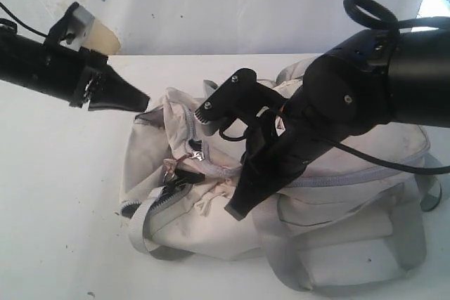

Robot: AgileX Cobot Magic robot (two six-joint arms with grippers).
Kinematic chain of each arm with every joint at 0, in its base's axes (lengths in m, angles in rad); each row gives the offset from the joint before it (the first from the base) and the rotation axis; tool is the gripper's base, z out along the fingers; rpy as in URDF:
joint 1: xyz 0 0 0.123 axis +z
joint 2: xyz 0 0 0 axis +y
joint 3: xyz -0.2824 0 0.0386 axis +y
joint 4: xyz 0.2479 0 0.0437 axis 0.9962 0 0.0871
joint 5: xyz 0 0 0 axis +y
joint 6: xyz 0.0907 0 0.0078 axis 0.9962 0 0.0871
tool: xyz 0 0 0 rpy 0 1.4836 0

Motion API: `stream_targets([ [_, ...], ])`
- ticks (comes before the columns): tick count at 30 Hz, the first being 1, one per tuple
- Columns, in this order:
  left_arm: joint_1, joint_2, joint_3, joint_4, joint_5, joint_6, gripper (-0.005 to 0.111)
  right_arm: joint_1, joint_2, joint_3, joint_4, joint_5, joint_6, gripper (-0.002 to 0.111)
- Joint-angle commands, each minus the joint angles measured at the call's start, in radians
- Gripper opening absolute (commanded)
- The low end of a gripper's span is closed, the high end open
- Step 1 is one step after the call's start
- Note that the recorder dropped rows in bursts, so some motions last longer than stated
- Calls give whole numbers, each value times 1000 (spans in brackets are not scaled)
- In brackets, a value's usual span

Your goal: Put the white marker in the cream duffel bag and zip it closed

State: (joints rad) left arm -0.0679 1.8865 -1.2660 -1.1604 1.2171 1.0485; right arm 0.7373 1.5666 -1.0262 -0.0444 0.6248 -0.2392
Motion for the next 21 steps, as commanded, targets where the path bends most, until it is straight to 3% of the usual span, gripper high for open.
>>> stream_targets([
  [1,-3,-13,-5,124,4,32,0,-10,-3,4,-5,-69,97,0],
  [3,-5,-13,-5,104,4,32,2,-10,-3,4,-5,-74,114,0],
  [6,-5,-13,1,73,4,16,16,-10,-3,4,-5,-74,118,2],
  [9,-17,-13,30,53,4,-40,36,-10,-3,4,-5,-75,157,14],
  [12,-28,-13,68,48,4,-103,48,-10,-3,4,-5,-75,202,29],
  [16,-28,-13,101,42,4,-183,50,-10,-3,0,-5,-57,250,42],
  [21,-28,-13,144,46,4,-111,50,-10,-23,0,-5,-58,292,43],
])
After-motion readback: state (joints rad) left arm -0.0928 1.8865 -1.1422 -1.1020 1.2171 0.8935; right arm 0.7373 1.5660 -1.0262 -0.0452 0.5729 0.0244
